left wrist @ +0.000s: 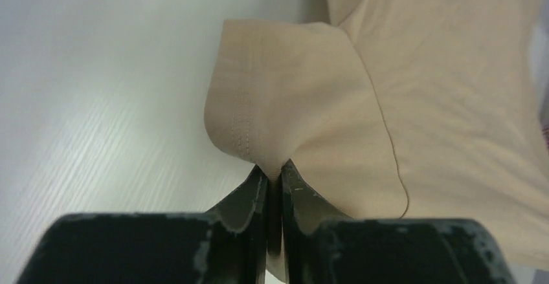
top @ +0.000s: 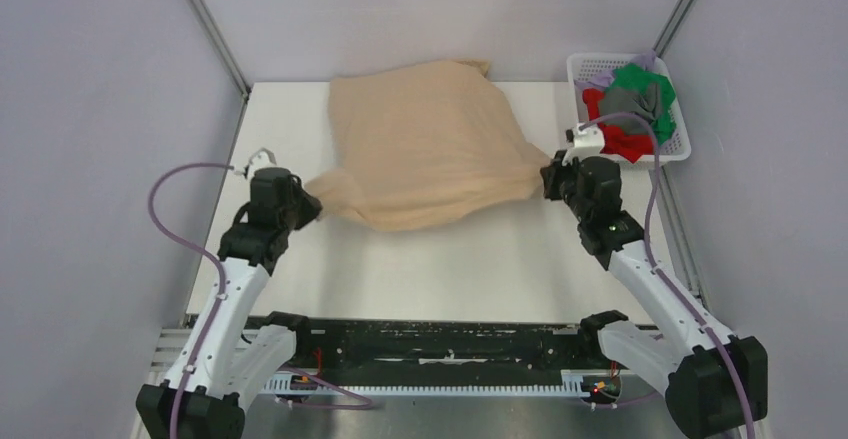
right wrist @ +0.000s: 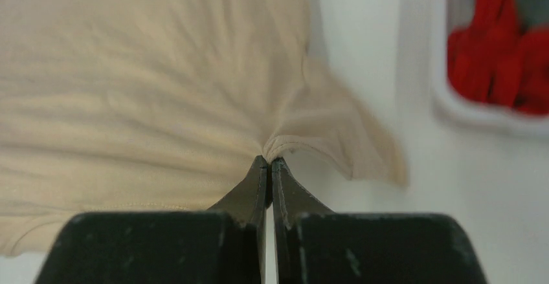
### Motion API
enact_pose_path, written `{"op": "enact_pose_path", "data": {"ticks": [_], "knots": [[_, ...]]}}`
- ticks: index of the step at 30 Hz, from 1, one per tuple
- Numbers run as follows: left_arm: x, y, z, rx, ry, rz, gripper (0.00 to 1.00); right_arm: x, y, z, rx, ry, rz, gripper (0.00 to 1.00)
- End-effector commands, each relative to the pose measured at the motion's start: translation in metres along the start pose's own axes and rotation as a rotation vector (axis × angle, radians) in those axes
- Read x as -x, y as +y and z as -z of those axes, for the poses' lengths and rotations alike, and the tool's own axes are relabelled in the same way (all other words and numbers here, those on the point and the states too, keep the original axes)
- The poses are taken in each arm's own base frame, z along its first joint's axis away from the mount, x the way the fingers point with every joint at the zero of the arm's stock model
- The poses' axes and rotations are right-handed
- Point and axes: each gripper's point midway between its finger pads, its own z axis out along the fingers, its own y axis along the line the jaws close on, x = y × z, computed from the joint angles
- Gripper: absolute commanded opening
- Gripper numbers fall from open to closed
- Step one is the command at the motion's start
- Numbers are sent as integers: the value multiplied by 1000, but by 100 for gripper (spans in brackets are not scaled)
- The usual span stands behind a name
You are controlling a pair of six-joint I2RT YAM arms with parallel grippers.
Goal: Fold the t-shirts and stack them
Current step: Flatten out the tshirt
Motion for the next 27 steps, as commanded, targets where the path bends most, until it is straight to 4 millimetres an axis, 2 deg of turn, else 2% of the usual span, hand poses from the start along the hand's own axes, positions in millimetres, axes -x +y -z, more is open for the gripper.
{"op": "enact_pose_path", "data": {"ticks": [1, 3, 4, 5, 6, 7, 8, 9, 10, 11, 14, 18, 21, 23, 25, 27], "knots": [[-89, 40, -8, 69, 225, 115, 17, -102, -20, 15, -88, 279, -45, 0], [-117, 60, -7, 138, 313, 108, 18, -129, -29, 20, -133, 374, -35, 0], [-125, 70, -5, 182, 339, 99, 19, -139, -32, 23, -147, 410, -29, 4], [-128, 80, -2, 237, 346, 93, 28, -146, -35, 25, -158, 434, -24, 9], [-130, 89, 2, 282, 354, 83, 54, -153, -36, 28, -162, 457, -22, 18], [-129, 95, 6, 318, 353, 78, 96, -158, -36, 31, -161, 471, -21, 34], [-125, 98, 10, 340, 346, 76, 100, -163, -35, 34, -154, 486, -21, 44], [-119, 97, 13, 346, 331, 75, 100, -166, -36, 37, -155, 498, -13, 59], [-112, 94, 14, 335, 312, 75, 100, -167, -40, 40, -175, 507, -6, 81], [-106, 89, 15, 317, 297, 79, 100, -166, -46, 44, -211, 512, 5, 96], [-89, 64, 15, 220, 275, 83, 100, -154, -64, 50, -311, 485, 34, 98], [-85, 24, -1, 49, 311, 85, 100, -126, -75, 51, -384, 388, 36, 98], [-91, -12, -21, -84, 376, 79, 100, -113, -63, 37, -319, 318, 7, 98], [-95, -35, -36, -148, 408, 58, 100, -113, -47, 26, -237, 314, -18, 98], [-96, -59, -53, -205, 426, 19, 100, -121, -30, 15, -142, 334, -48, 98], [-96, -75, -74, -225, 436, -9, 100, -136, -19, 6, -86, 374, -74, 98]]}}
